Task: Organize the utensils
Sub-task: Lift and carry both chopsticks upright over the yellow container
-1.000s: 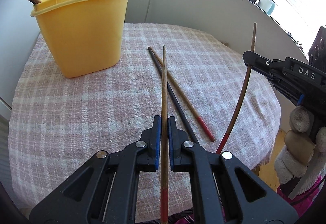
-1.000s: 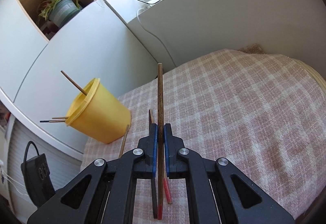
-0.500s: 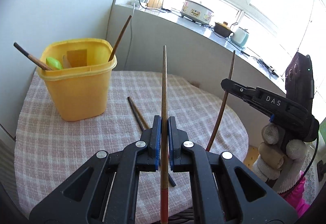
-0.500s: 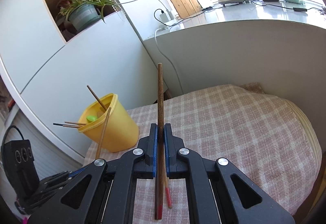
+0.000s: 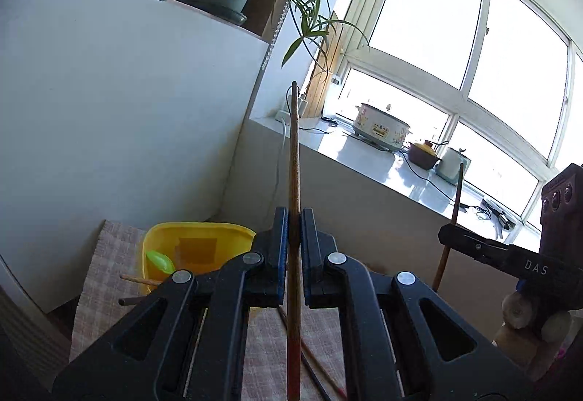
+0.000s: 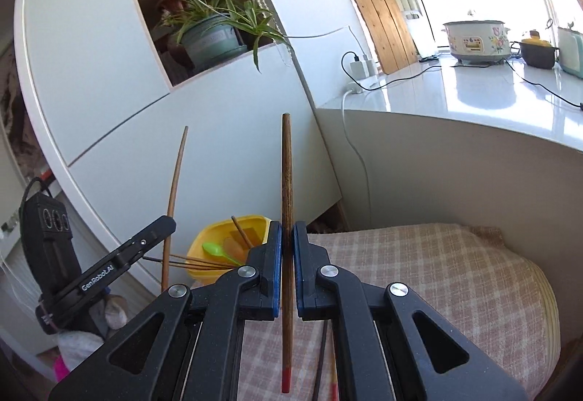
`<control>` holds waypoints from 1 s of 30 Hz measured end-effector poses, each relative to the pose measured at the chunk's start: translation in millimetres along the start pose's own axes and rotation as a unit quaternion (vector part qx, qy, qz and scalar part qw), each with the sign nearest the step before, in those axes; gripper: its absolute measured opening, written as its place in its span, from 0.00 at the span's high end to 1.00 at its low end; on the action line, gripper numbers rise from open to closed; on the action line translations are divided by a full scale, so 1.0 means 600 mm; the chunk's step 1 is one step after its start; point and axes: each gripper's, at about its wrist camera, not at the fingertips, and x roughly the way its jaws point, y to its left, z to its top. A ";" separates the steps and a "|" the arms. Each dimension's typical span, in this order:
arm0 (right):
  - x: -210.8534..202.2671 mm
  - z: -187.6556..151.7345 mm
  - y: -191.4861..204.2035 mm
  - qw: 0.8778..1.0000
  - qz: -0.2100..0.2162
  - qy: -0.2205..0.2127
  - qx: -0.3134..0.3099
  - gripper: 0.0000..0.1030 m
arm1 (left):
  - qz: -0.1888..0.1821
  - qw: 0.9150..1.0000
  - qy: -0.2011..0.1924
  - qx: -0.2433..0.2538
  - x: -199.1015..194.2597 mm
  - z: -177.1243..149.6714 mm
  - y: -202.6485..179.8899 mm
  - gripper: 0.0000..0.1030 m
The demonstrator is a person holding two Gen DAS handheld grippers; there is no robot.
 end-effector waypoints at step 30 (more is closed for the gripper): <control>0.237 0.087 0.131 0.996 -0.016 0.007 -0.087 0.96 | 0.065 0.995 -0.073 0.012 0.097 0.014 0.082 0.96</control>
